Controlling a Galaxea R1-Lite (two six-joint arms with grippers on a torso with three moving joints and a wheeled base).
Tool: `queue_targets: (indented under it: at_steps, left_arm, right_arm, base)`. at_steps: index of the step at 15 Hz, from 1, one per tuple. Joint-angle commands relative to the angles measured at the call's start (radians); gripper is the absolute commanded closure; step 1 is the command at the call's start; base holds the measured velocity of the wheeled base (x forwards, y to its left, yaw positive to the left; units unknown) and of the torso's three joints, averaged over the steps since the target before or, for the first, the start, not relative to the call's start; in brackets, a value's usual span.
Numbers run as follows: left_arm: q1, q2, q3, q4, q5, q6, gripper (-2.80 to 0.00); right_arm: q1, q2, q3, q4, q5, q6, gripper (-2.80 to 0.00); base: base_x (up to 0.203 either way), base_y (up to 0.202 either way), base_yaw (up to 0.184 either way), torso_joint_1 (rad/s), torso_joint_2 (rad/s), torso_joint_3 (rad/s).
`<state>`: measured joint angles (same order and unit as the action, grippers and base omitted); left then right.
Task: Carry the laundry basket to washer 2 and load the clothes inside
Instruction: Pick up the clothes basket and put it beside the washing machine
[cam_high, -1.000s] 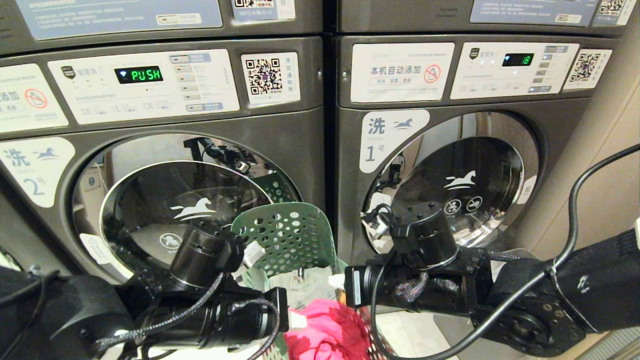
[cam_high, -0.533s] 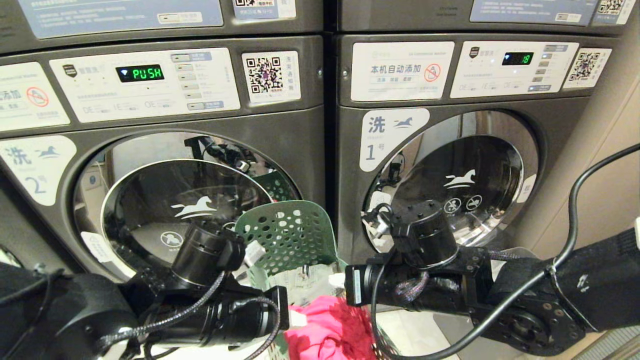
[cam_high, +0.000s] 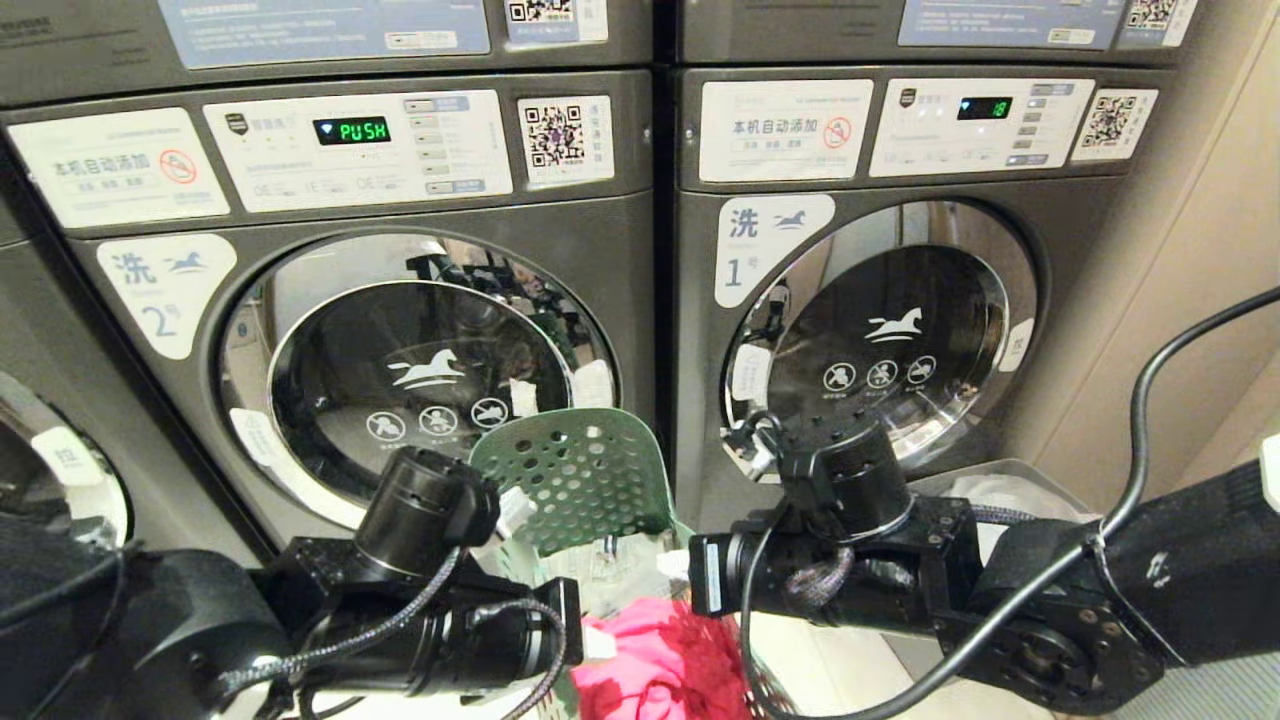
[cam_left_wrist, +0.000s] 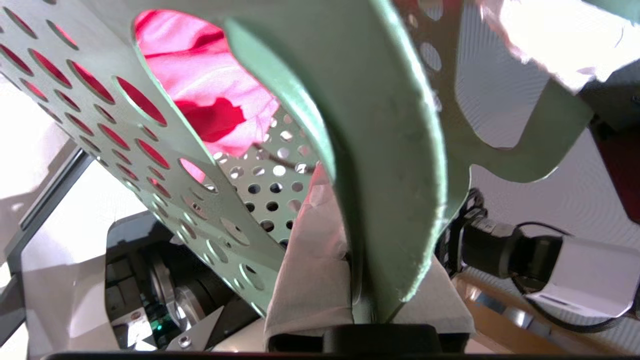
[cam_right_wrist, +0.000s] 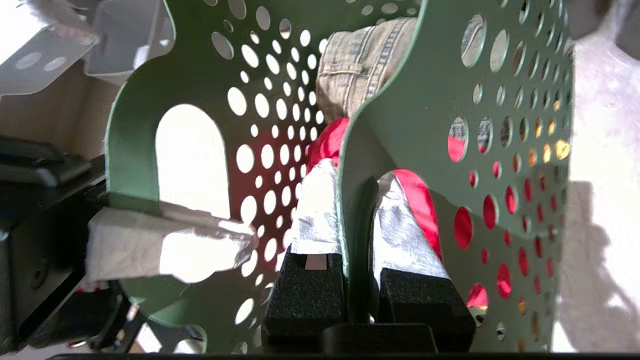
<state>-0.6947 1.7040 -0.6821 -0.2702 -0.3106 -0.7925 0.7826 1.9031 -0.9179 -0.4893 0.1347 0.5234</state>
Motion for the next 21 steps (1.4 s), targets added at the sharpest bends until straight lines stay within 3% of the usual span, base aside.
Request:
queue_targets:
  at_steps: [1, 5, 18, 21]
  left_arm:
    - [0.000, 0.030, -0.010, -0.005, -0.001, -0.002, 0.00]
    - [-0.002, 0.131, -0.115, -0.008, -0.003, -0.001, 0.00]
    - [-0.063, 0.447, -0.428, -0.012, -0.001, 0.025, 0.00]
    - [-0.085, 0.498, -0.486, -0.011, -0.001, 0.026, 0.00]
  right_arm:
    - [-0.002, 0.019, 0.000, -0.002, -0.011, -0.002, 0.00]
    - [-0.014, 0.081, 0.009, -0.001, -0.159, -0.097, 0.00]
    - [-0.323, 0.125, 0.010, -0.002, -0.161, -0.093, 0.00]
    - [-0.355, 0.132, 0.022, -0.002, -0.161, -0.093, 0.00]
  base:
    - [-0.139, 0.000, -0.002, -0.004, 0.01, 0.000]
    - [0.000, 0.000, 0.000, 0.000, 0.00, 0.000]
    - [0.000, 0.000, 0.000, 0.000, 0.00, 0.000]
    - [0.000, 0.000, 0.000, 0.000, 0.00, 0.000]
